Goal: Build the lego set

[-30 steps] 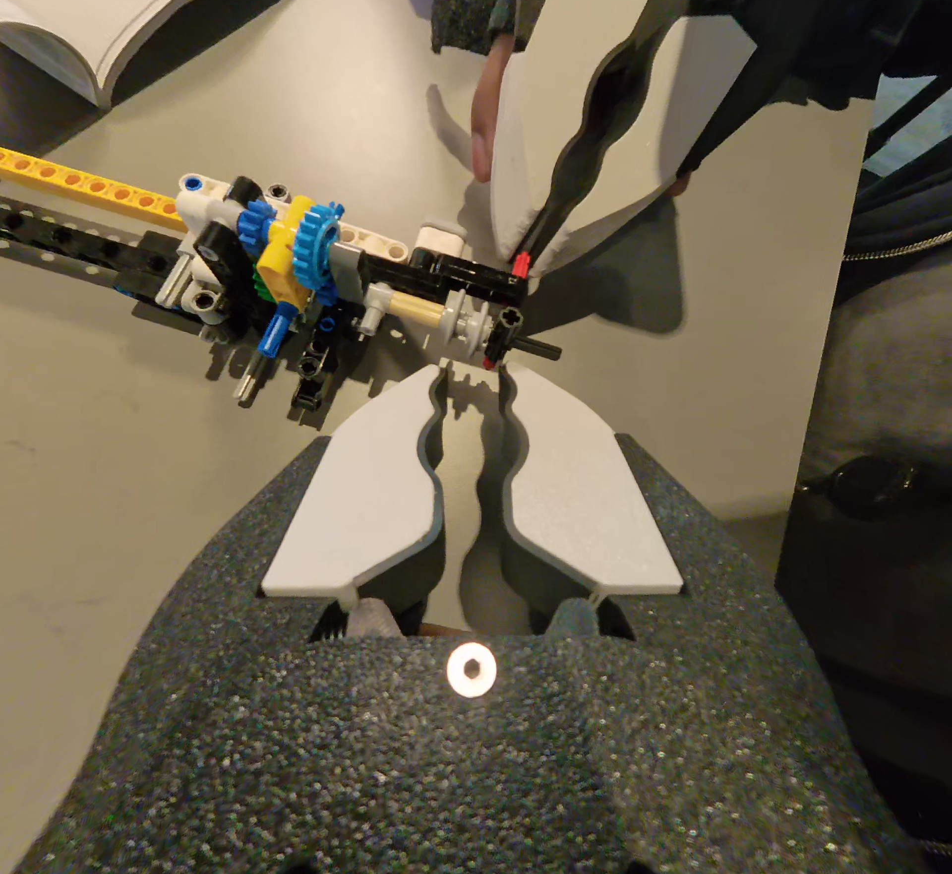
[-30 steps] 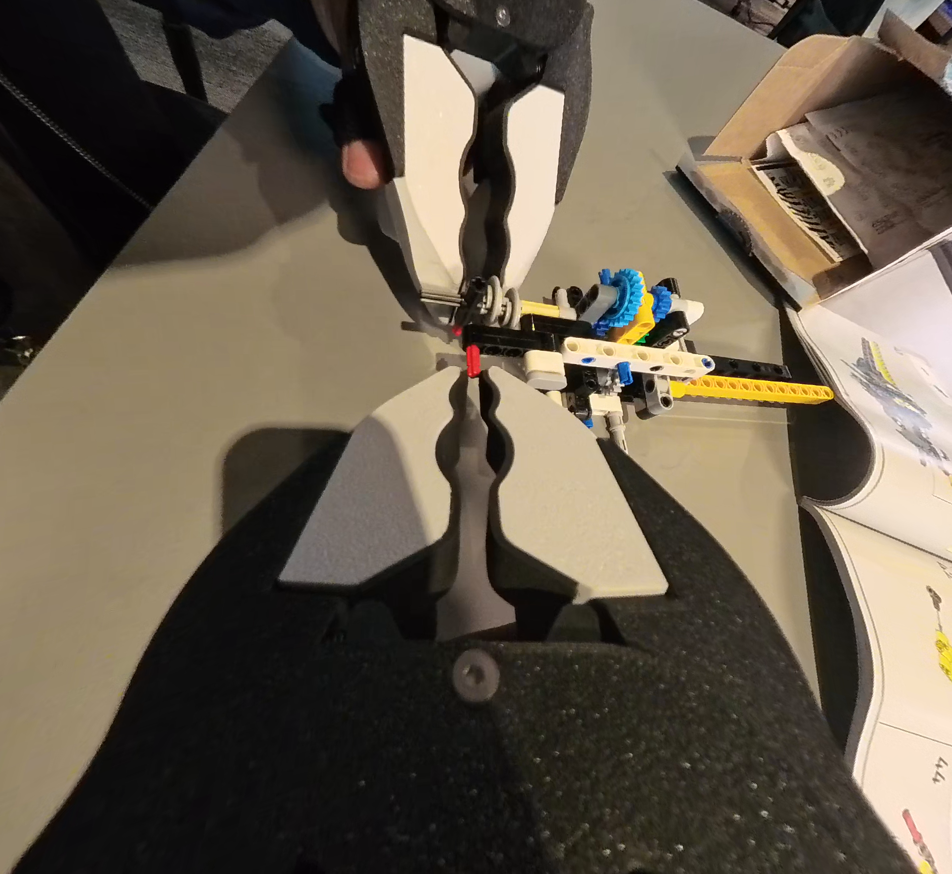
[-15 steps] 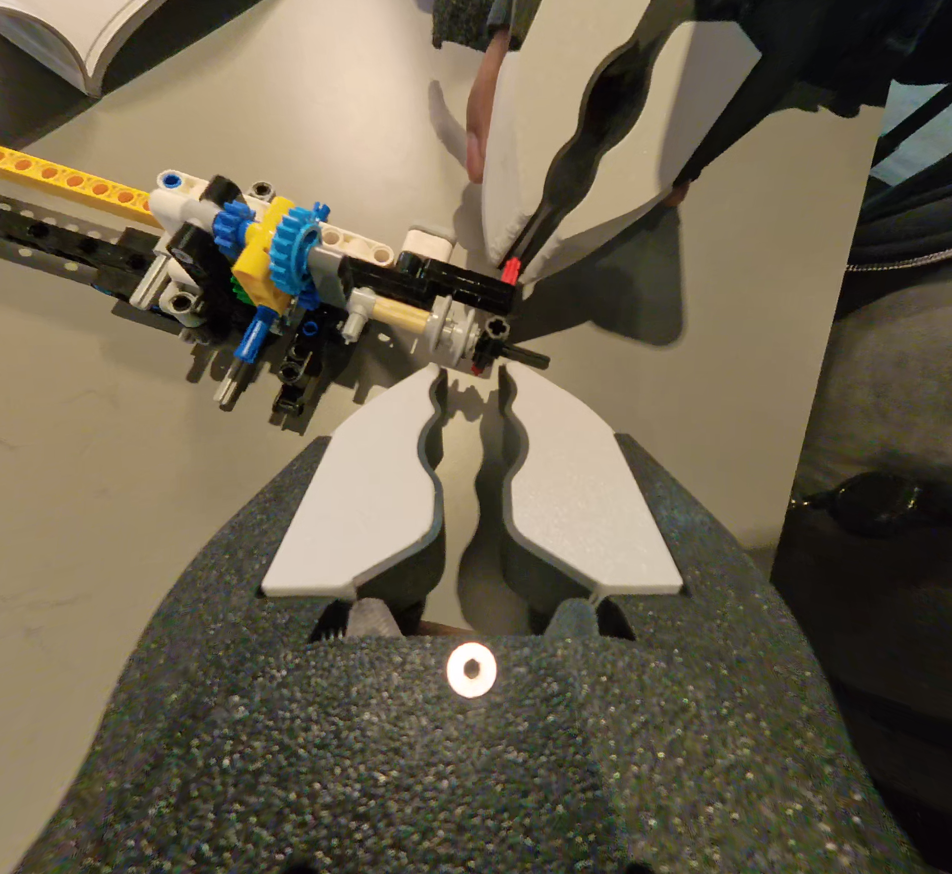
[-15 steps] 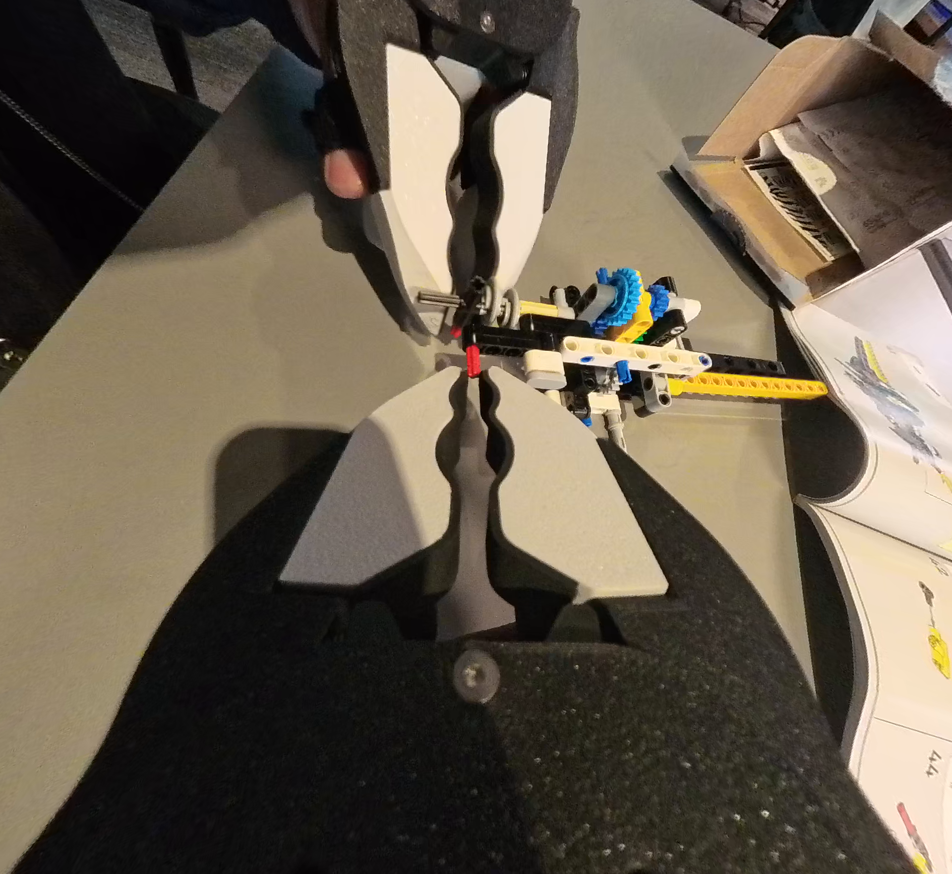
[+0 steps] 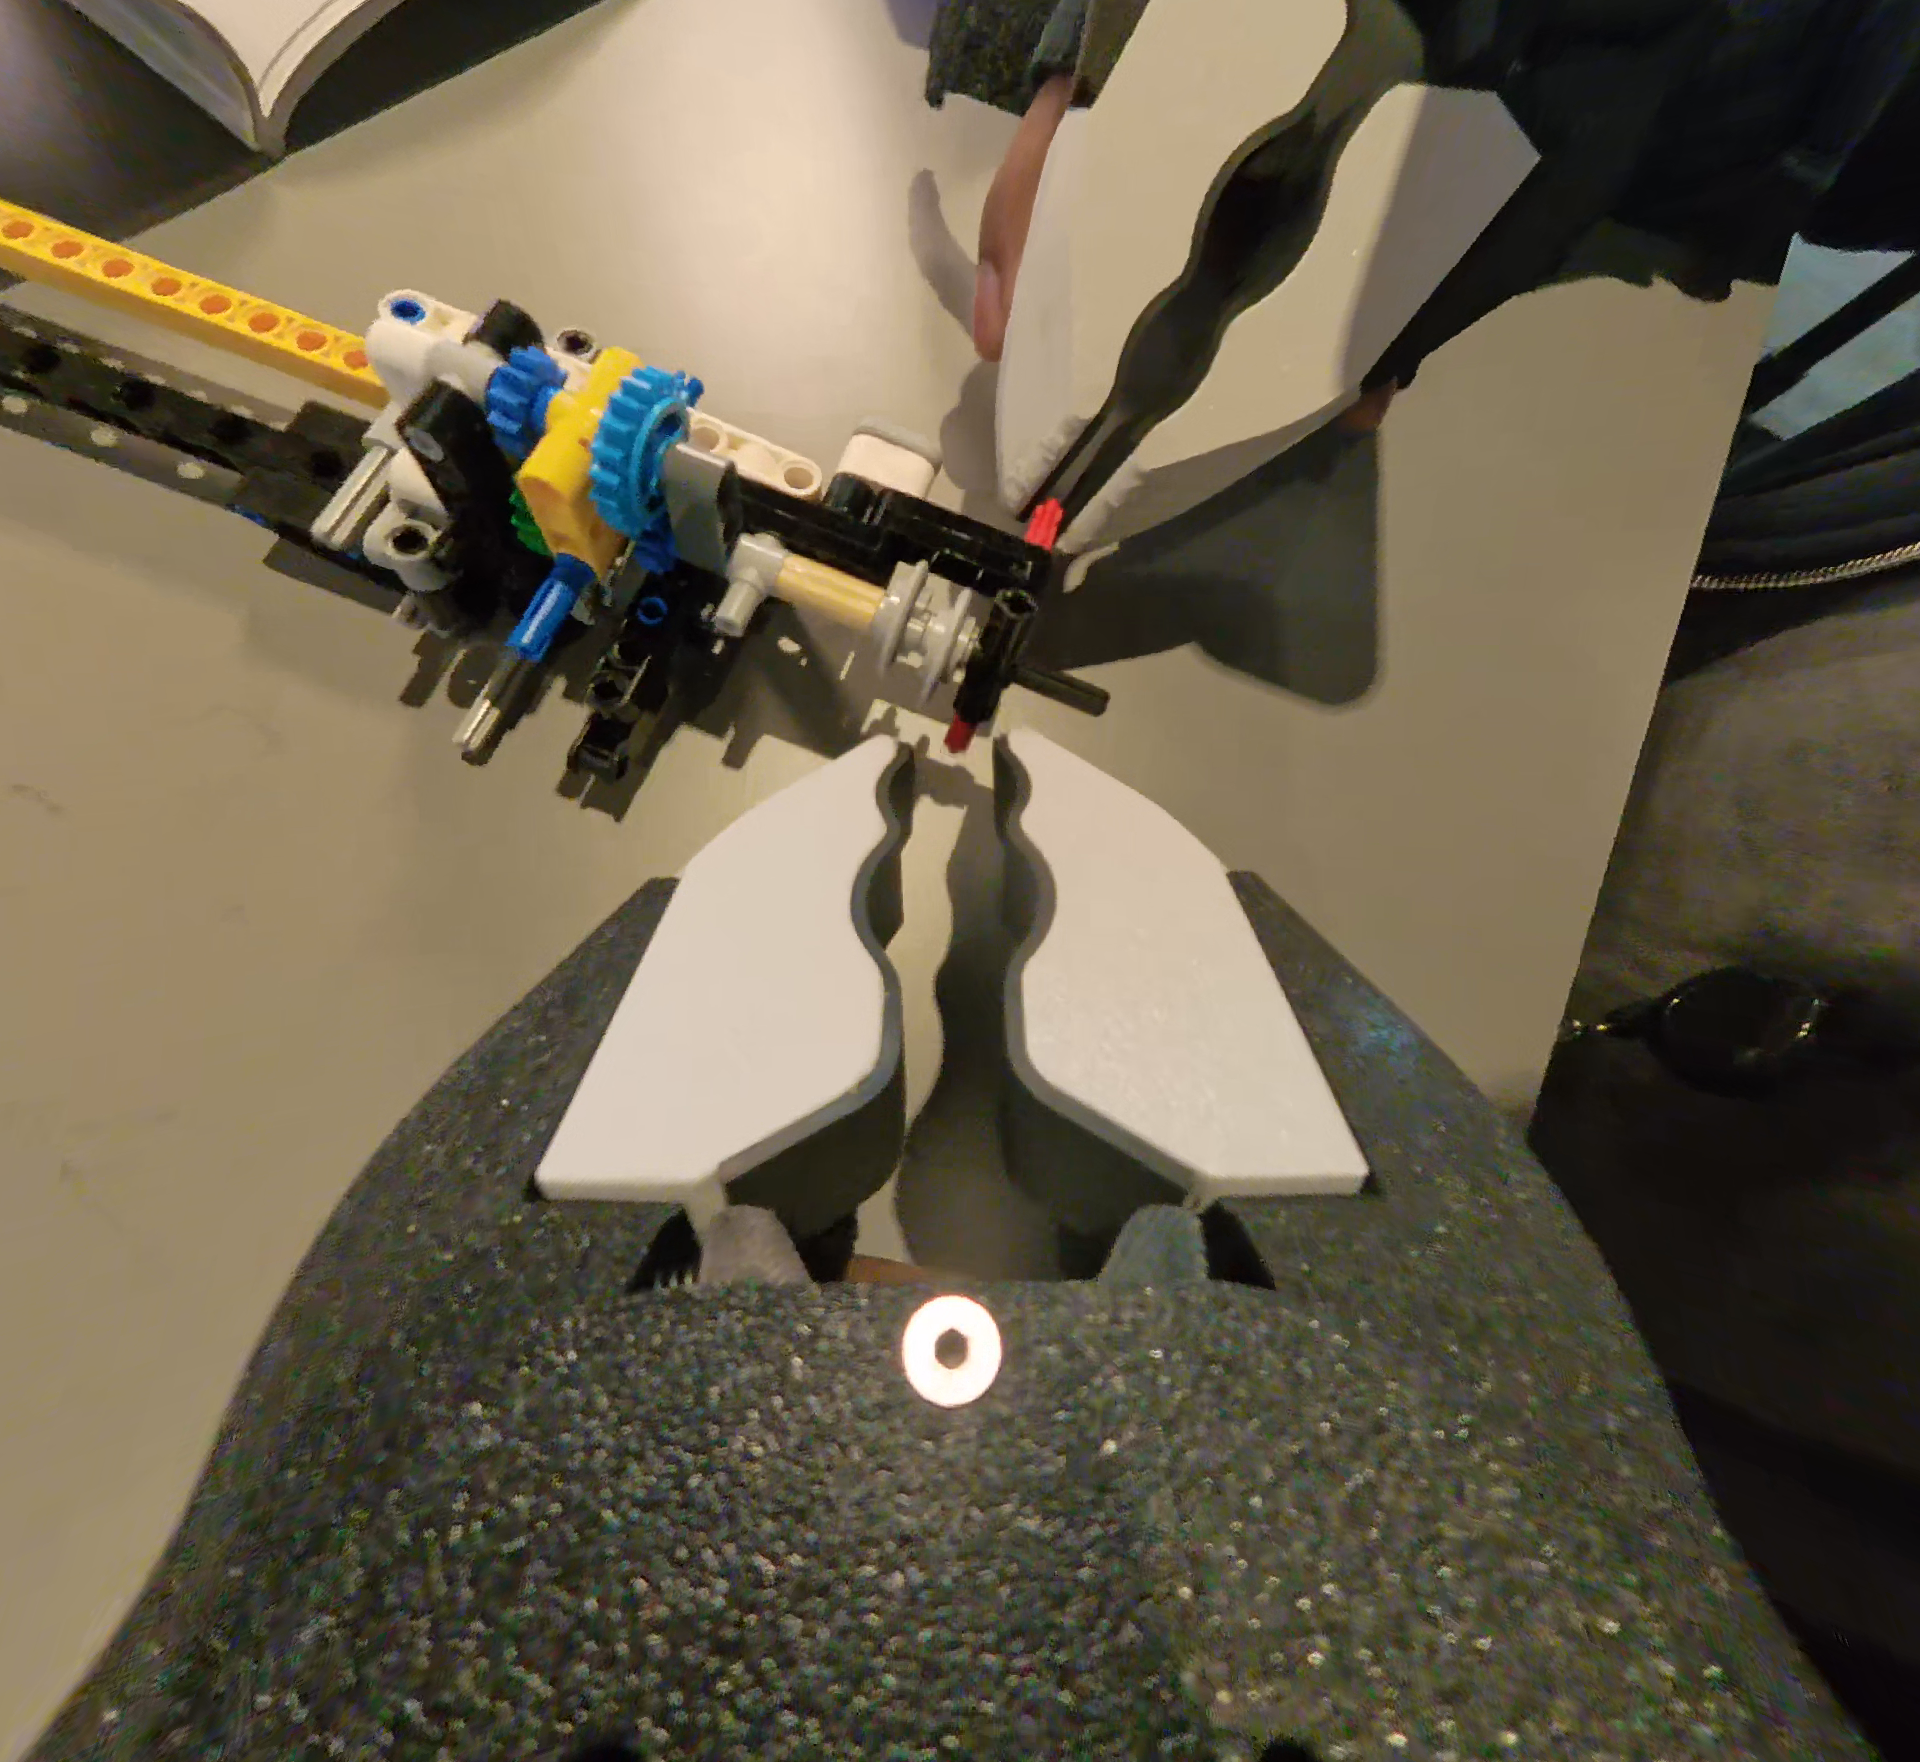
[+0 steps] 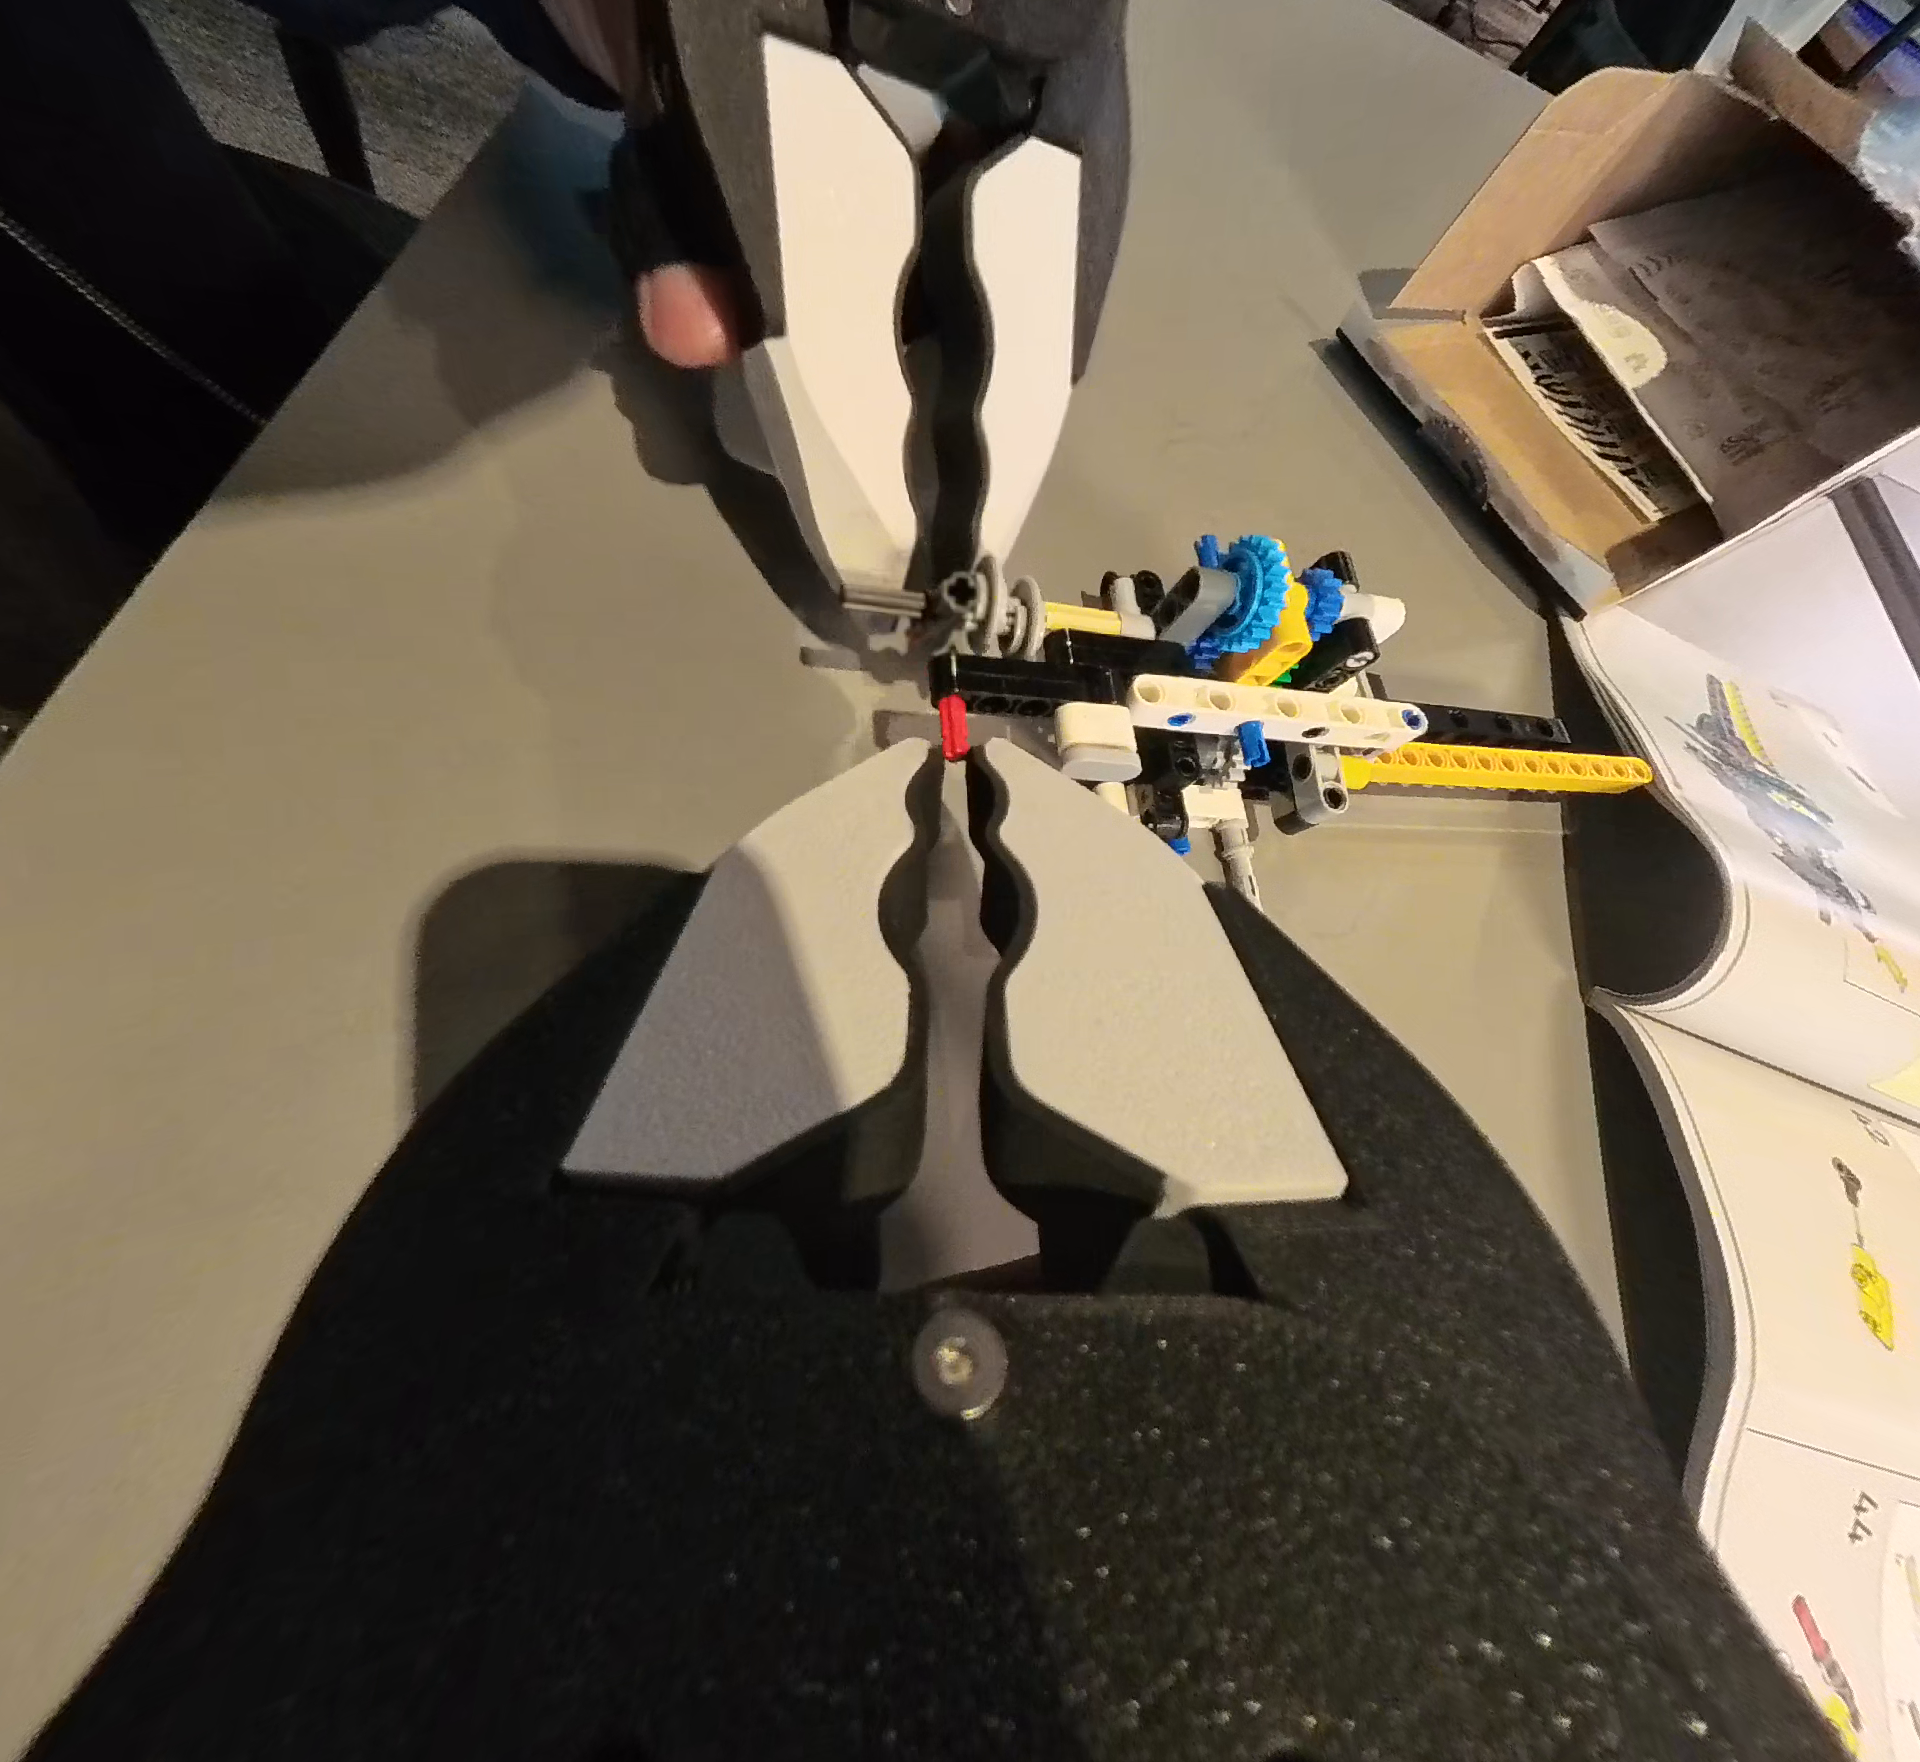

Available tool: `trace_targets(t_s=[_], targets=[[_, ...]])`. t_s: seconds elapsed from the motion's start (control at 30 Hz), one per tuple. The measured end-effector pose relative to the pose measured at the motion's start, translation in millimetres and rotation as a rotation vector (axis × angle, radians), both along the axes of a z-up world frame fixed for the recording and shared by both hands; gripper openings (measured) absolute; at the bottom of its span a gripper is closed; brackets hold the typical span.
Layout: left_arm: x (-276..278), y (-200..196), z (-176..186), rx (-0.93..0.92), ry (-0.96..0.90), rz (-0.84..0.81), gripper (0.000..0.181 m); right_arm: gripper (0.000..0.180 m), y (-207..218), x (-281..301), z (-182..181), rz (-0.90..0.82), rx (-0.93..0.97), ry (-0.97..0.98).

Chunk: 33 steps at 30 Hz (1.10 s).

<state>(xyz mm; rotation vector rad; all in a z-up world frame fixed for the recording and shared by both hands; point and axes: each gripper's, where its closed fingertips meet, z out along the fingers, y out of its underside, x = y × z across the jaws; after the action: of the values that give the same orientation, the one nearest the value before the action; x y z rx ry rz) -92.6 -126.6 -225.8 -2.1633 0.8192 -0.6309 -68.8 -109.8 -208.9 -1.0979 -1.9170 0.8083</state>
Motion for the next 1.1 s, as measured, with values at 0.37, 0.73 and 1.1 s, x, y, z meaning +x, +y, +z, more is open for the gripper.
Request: trace_targets(t_s=[0.37,0.73,1.1], targets=[[3,-16,21,0.017,-0.202,0.335,0.016,0.004,-4,-7,-1,-0.117,-0.015,-0.010],[-12,-10,17,0.092,-0.076,0.500,0.015,0.004,-16,-21,-1,-0.130,0.078,0.013],[-21,-8,18,0.141,-0.018,0.330,0.008,0.013,-22,-18,10,0.034,0.285,-0.051]])
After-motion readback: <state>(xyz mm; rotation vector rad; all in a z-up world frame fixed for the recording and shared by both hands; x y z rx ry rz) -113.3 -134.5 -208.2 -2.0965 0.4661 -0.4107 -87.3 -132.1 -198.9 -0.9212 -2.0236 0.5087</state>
